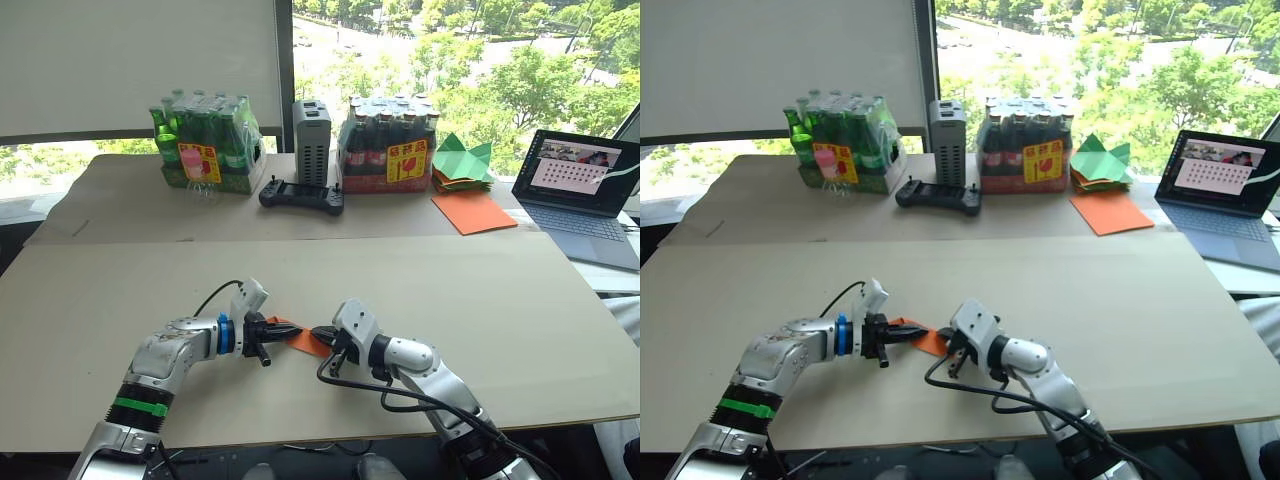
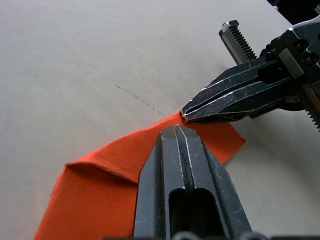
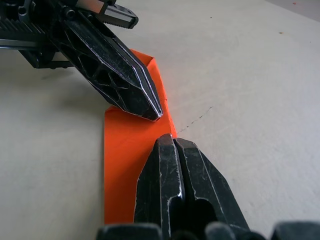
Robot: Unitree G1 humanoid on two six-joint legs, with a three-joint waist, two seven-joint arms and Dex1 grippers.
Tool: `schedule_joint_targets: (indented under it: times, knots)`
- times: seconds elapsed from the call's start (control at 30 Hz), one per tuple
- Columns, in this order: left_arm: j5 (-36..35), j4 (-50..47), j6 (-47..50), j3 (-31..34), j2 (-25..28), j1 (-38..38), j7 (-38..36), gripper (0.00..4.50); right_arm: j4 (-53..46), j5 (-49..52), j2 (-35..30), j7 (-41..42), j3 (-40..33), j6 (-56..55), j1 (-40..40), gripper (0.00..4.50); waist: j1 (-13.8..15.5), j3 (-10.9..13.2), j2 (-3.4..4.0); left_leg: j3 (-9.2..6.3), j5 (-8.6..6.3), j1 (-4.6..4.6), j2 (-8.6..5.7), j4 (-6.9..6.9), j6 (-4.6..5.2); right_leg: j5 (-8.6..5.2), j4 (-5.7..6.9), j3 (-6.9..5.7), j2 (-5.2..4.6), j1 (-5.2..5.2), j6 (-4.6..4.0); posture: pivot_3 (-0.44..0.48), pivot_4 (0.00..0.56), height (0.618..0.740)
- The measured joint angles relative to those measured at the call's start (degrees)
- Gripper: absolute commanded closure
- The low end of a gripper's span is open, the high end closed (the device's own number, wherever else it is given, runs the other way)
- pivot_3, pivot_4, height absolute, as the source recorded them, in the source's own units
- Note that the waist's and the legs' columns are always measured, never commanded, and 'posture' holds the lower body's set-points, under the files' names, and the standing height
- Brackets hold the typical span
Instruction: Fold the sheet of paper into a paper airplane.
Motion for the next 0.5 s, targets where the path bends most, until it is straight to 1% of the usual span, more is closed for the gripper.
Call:
schedule_joint_targets:
  times: [0.5]
  knots:
    - [0.3,1.2,-0.4,-0.2,-2.1,-0.5,1.0,4.5,-1.0,-0.3,-1.2,0.4,0.6,0.0,0.3,4.45,0.0,0.0,0.0,0.0,0.0,0.0,0.0,0.0,0.0,0.0,-0.02,0.0,0.0,0.01,0.0,0.0,0.15,0.74]
